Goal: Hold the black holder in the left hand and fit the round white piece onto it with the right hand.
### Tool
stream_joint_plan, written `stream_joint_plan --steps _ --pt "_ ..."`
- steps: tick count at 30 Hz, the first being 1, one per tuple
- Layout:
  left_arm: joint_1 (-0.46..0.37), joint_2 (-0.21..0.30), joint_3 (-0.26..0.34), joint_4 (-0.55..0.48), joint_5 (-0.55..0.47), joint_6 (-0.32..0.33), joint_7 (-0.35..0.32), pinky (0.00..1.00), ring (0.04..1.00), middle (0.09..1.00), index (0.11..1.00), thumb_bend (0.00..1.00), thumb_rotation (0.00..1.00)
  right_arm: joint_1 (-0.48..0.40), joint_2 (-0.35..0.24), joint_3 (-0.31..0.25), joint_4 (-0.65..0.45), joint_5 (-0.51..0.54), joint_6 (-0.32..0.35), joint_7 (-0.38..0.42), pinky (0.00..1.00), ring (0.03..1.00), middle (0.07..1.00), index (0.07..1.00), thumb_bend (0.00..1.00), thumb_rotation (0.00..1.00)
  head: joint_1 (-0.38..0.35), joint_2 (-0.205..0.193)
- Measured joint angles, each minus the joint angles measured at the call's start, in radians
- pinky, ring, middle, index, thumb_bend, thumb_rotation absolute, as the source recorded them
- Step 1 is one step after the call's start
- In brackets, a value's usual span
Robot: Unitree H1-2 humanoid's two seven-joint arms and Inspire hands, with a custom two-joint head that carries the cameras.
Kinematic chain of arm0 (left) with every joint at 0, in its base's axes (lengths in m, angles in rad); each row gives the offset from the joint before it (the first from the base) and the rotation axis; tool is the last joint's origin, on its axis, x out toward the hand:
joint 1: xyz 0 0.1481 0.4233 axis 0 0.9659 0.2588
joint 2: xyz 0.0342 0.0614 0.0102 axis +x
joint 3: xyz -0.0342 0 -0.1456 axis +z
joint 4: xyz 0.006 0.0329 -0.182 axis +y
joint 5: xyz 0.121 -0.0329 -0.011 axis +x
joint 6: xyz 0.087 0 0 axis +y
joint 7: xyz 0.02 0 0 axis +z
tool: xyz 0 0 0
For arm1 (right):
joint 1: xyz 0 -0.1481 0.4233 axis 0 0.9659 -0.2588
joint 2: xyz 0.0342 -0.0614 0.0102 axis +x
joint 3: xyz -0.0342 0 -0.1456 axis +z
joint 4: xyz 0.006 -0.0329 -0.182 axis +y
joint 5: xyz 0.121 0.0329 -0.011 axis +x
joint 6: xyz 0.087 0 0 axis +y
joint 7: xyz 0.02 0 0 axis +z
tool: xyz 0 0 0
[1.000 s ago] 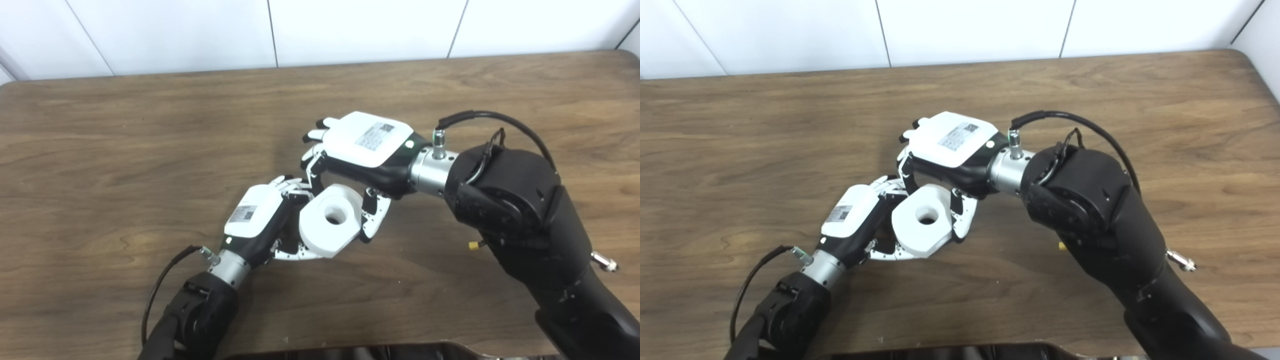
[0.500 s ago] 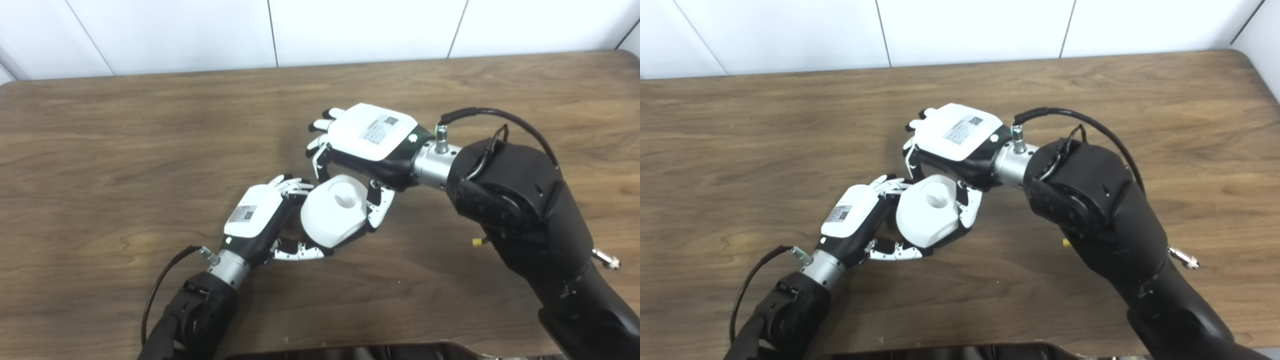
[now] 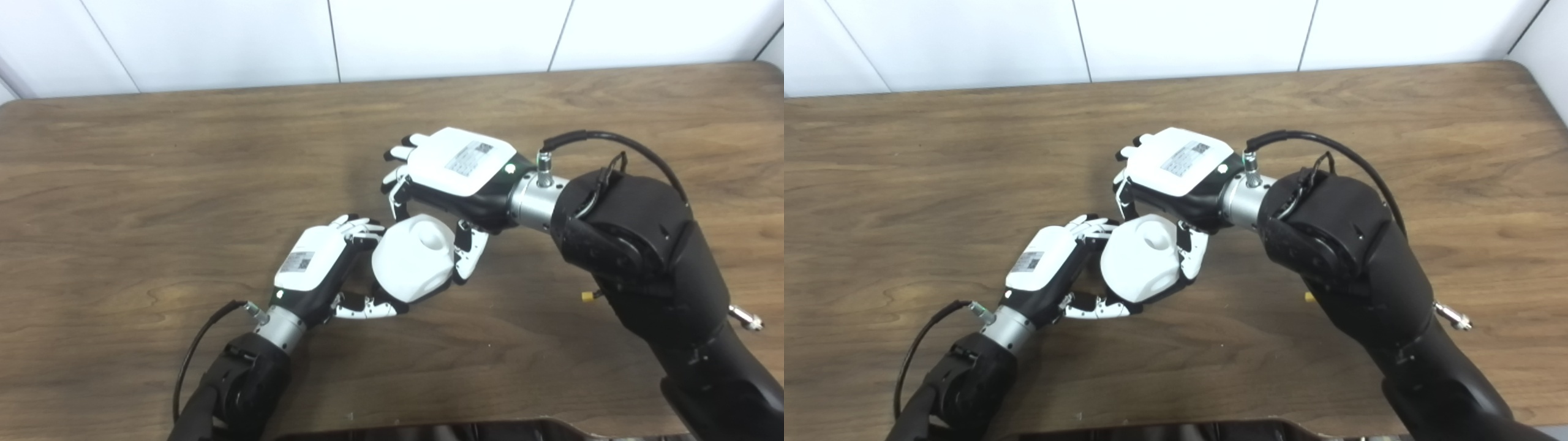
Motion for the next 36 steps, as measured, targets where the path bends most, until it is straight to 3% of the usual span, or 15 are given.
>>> stream_joint_plan --steps 22,36 --pt "-0.007 -0.002 -0.003 0.014 0.0 0.0 0.011 0.92 0.844 0.778 0.485 0.52 0.06 -0.006 0.0 -0.091 0.014 0.071 0.01 -0.04 1.0 0.97 0.821 0.483 0.53 0.14 0.005 -0.014" --pt "-0.011 -0.002 -0.004 0.02 0.0 0.0 0.015 0.92 0.843 0.777 0.485 0.52 0.06 -0.047 -0.044 -0.075 0.026 0.074 0.001 -0.02 1.0 0.972 0.811 0.484 0.53 0.14 0.005 -0.003"
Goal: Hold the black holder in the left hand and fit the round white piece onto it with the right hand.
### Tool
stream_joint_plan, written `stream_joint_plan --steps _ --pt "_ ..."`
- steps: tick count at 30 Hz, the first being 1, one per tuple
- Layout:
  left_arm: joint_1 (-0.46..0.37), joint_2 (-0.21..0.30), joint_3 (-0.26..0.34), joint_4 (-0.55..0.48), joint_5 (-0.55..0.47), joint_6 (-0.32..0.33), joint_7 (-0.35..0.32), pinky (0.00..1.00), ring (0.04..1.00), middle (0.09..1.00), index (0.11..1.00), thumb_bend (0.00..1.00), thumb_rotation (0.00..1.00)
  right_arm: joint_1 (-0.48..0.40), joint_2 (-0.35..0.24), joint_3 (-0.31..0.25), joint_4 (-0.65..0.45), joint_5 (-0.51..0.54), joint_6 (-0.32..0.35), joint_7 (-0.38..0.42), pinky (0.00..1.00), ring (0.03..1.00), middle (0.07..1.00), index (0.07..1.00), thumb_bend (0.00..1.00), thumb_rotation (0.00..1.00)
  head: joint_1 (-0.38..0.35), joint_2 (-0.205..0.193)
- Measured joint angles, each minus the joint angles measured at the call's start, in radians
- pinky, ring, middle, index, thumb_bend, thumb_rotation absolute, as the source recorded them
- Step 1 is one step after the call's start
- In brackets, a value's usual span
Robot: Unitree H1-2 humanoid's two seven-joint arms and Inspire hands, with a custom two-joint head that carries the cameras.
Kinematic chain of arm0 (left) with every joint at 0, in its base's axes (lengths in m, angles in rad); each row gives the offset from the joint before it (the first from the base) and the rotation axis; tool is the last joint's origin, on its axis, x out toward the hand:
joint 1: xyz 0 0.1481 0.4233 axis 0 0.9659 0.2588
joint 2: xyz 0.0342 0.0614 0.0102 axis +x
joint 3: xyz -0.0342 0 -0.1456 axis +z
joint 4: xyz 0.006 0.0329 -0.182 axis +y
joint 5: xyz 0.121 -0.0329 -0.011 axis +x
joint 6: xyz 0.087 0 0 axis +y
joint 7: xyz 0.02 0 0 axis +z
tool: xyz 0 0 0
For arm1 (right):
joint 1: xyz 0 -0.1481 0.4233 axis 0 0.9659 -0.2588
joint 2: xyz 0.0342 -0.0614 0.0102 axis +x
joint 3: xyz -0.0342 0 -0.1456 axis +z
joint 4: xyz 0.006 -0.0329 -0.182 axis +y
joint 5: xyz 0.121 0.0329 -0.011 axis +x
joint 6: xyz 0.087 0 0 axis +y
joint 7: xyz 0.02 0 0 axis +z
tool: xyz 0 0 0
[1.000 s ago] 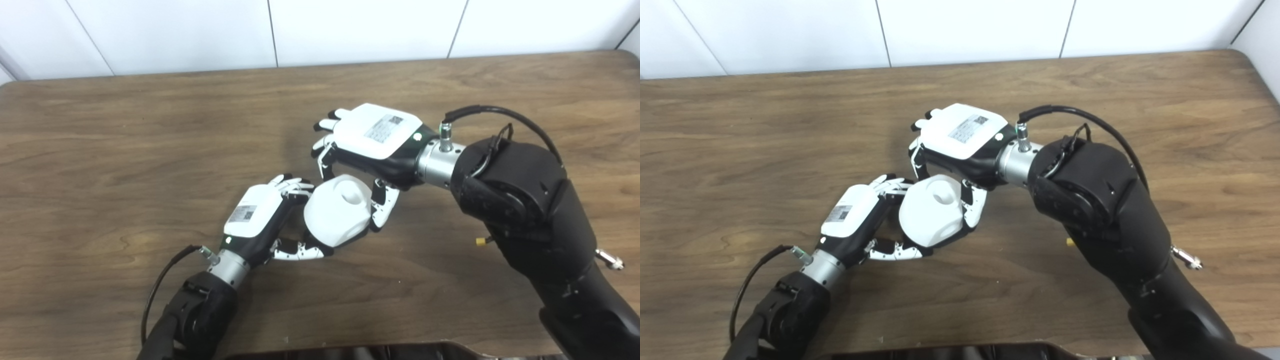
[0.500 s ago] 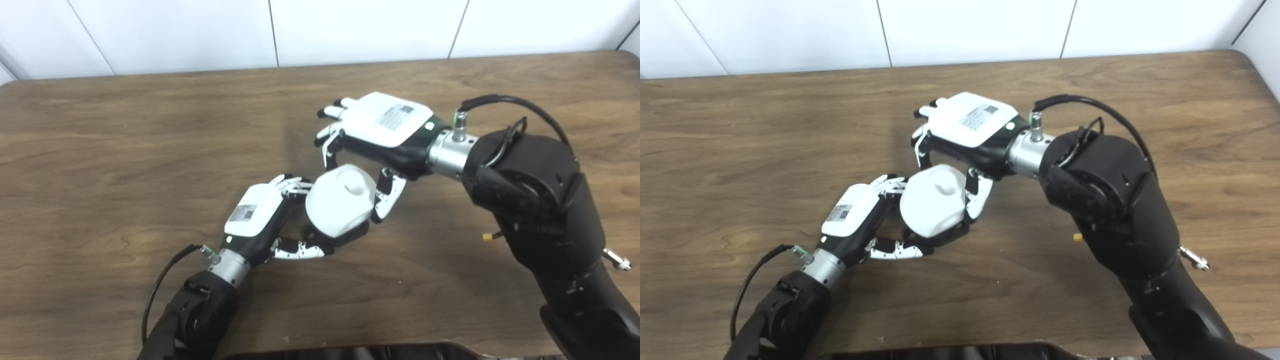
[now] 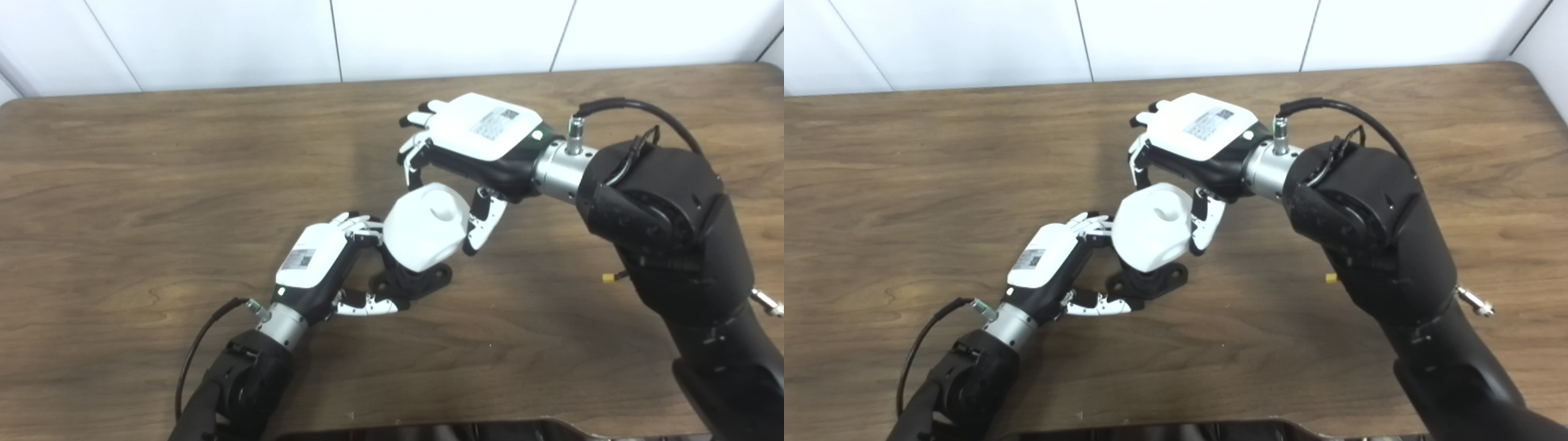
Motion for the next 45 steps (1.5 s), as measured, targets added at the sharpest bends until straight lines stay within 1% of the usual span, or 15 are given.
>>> stream_joint_plan --steps 3,8,12,19,26,35,45 --pt "0.0 0.0 0.0 0.0 0.0 0.0 0.002 0.92 0.841 0.776 0.485 0.52 0.06 -0.006 0.002 0.023 -0.001 -0.002 0.003 0.022 1.0 0.979 0.821 0.484 0.53 0.14 0.0 0.002" --pt "0.0 0.0 0.0 0.001 0.0 0.0 0.002 0.92 0.846 0.777 0.485 0.52 0.06 -0.014 0.016 0.051 -0.008 0.001 0.007 0.063 1.0 0.962 0.82 0.484 0.52 0.14 -0.002 0.0" --pt "0.0 0.0 0.0 0.001 0.0 0.0 0.003 0.92 0.844 0.775 0.485 0.52 0.06 -0.019 0.021 0.067 -0.032 0.002 0.005 0.078 1.0 0.953 0.819 0.484 0.52 0.13 0.0 0.003" --pt "0.0 0.0 -0.001 0.001 0.0 0.0 0.003 0.93 0.847 0.777 0.485 0.52 0.06 -0.021 0.033 0.085 -0.033 -0.006 0.006 0.08 1.0 0.953 0.82 0.485 0.52 0.13 0.002 0.003" --pt "0.0 0.0 -0.001 0.001 0.0 0.0 0.003 0.92 0.843 0.777 0.485 0.52 0.06 -0.019 0.032 0.083 -0.03 -0.012 0.004 0.079 1.0 0.957 0.822 0.485 0.52 0.13 0.002 0.005" --pt "0.0 0.0 0.0 0.001 0.0 0.0 0.003 0.93 0.849 0.78 0.485 0.52 0.06 -0.011 0.014 0.057 -0.025 -0.013 0.004 0.078 1.0 0.974 0.824 0.485 0.52 0.13 0.0 0.003" --pt "0.0 0.0 0.0 0.001 0.0 0.0 0.003 0.92 0.845 0.776 0.485 0.52 0.06 -0.025 0.012 0.041 -0.024 -0.013 0.003 0.078 1.0 0.972 0.785 0.483 0.53 0.14 -0.005 0.0"
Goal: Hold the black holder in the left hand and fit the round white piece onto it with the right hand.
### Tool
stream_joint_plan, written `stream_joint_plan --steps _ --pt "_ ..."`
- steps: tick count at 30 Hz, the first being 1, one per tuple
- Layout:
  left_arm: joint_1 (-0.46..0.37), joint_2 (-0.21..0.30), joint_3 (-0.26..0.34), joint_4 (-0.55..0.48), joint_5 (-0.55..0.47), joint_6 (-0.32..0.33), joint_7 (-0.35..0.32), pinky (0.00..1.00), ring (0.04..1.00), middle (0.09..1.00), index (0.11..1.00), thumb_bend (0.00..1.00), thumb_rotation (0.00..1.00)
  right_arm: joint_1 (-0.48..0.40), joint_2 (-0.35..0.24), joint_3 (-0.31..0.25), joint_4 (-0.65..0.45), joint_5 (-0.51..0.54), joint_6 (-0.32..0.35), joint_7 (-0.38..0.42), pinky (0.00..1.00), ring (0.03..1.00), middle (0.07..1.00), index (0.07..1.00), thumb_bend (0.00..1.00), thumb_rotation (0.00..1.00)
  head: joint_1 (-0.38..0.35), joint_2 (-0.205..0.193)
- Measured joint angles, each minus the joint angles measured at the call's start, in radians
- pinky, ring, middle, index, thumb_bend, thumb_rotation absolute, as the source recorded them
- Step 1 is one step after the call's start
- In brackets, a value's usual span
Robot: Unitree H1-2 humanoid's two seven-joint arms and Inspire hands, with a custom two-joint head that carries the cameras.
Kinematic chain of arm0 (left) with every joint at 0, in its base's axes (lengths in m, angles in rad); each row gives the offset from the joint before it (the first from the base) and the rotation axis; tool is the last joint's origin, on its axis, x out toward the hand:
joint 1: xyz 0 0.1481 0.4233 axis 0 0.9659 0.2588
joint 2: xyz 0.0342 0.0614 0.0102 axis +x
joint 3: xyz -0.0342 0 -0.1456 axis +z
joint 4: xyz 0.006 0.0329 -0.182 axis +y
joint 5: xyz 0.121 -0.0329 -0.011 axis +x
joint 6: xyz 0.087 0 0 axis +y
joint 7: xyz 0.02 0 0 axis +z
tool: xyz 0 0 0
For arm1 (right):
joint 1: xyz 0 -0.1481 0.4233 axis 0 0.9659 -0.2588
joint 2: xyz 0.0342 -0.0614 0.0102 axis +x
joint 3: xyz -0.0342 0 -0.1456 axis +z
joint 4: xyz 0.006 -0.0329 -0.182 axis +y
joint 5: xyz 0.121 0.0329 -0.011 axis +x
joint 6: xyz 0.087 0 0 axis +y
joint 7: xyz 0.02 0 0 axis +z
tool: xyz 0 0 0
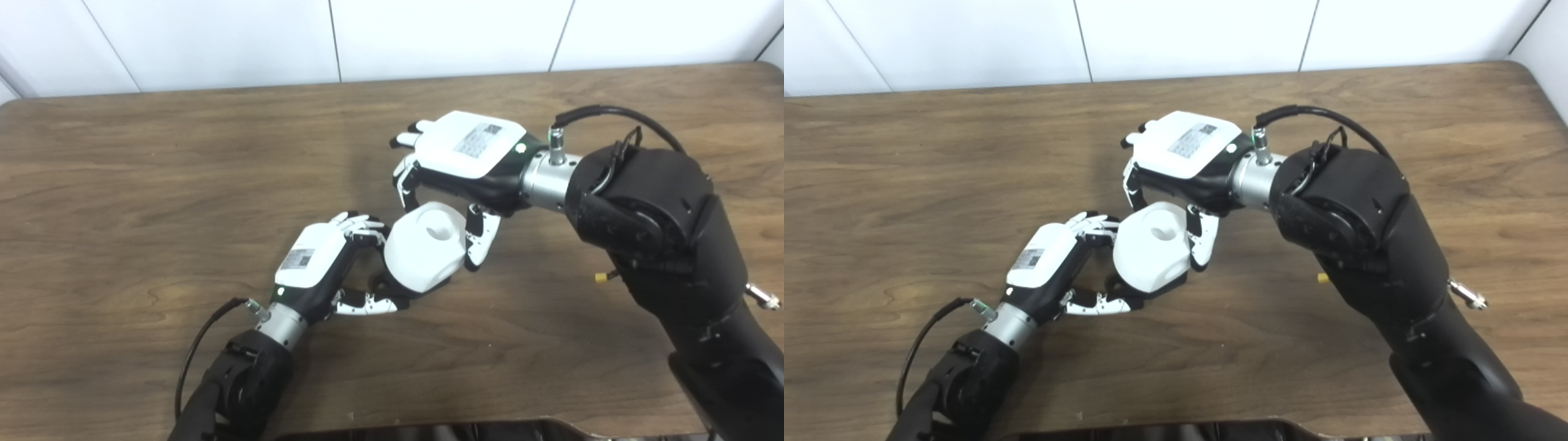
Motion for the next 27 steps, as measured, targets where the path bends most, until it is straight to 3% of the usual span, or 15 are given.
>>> stream_joint_plan --steps 27 --pt "0.0 0.0 0.0 0.0 0.0 0.0 0.0 0.92 0.843 0.774 0.484 0.52 0.06 0.025 0.004 0.01 0.009 -0.007 0.0 -0.004 1.0 0.954 0.816 0.484 0.52 0.13 0.005 0.008"
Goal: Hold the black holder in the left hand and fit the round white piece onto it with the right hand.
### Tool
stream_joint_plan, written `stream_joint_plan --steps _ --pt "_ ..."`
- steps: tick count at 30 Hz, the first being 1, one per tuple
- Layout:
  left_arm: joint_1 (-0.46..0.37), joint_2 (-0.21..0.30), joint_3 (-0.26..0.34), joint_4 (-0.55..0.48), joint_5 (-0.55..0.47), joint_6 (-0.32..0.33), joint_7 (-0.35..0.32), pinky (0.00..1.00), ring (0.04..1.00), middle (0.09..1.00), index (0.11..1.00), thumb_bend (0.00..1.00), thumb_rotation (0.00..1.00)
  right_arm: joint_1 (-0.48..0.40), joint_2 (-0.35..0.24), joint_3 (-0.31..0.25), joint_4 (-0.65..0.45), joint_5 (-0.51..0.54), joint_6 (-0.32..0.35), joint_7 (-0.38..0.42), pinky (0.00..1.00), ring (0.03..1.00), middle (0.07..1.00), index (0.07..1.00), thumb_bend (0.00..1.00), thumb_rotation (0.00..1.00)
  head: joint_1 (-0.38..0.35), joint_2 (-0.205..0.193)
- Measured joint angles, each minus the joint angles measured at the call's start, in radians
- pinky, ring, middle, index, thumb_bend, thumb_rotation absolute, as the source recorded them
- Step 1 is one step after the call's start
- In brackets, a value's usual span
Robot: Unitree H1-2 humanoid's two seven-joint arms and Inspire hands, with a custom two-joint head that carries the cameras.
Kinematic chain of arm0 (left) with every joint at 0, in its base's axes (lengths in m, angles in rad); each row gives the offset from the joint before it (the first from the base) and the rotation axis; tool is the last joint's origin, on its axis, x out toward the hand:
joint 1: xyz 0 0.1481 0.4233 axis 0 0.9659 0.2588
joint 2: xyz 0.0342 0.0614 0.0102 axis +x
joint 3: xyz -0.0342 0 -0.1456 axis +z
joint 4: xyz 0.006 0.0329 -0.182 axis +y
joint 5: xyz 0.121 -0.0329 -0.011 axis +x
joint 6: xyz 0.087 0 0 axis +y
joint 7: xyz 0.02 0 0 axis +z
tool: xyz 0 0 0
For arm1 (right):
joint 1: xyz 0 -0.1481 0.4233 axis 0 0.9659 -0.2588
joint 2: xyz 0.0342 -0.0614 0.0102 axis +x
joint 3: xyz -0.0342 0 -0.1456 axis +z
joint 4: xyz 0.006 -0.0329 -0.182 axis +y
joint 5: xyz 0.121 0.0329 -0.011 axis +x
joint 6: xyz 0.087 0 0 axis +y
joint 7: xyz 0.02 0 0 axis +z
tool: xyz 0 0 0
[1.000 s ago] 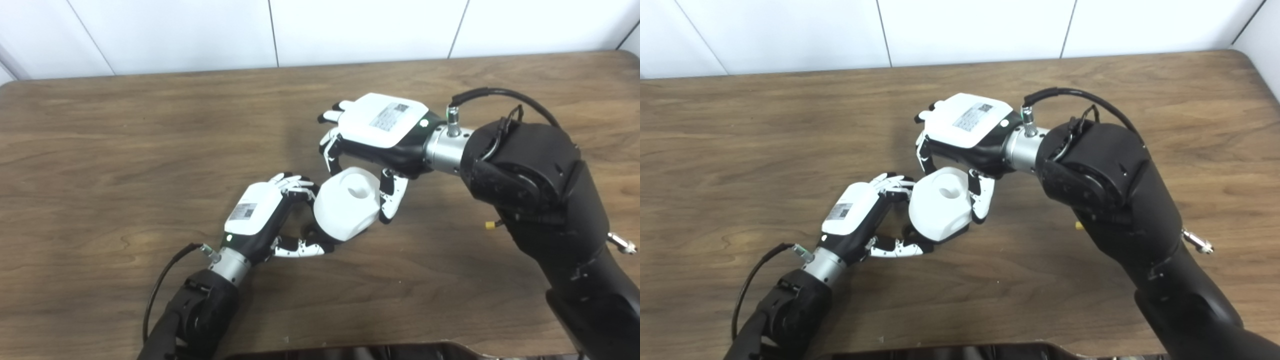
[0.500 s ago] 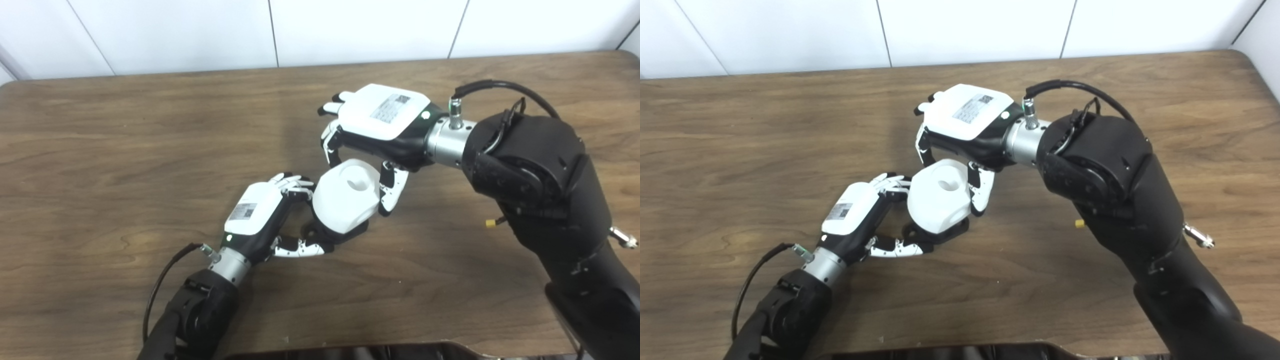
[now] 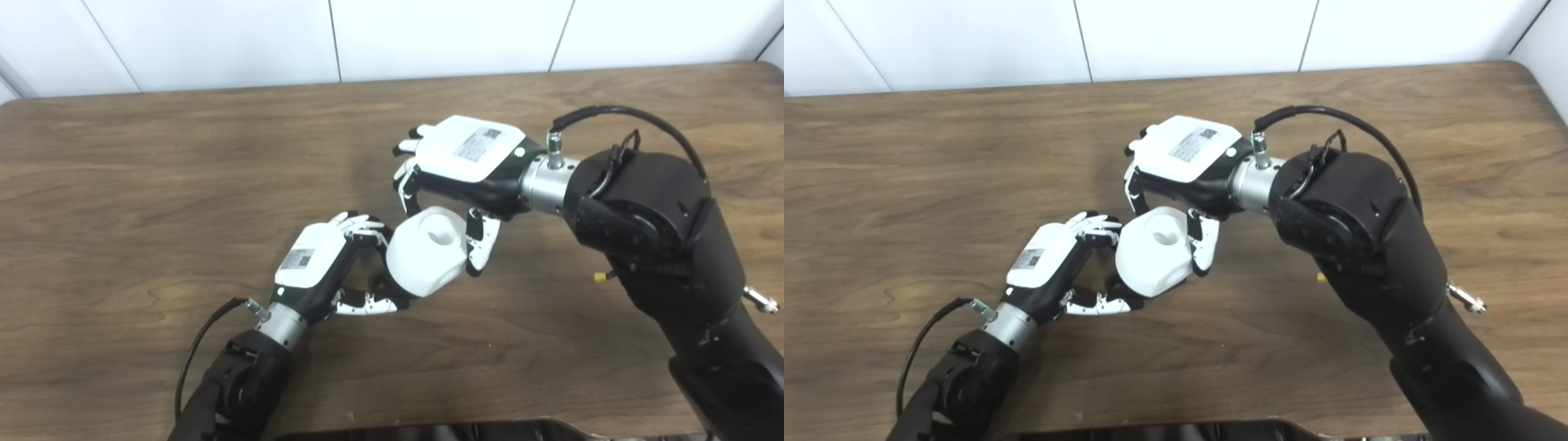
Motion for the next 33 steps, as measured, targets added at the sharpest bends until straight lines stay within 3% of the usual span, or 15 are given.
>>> stream_joint_plan --steps 33 --pt "0.002 0.0 0.001 -0.002 0.0 0.0 -0.002 0.93 0.847 0.776 0.485 0.52 0.06 0.033 0.013 0.008 0.044 -0.038 -0.002 -0.056 1.0 0.955 0.82 0.484 0.52 0.14 0.005 -0.008"
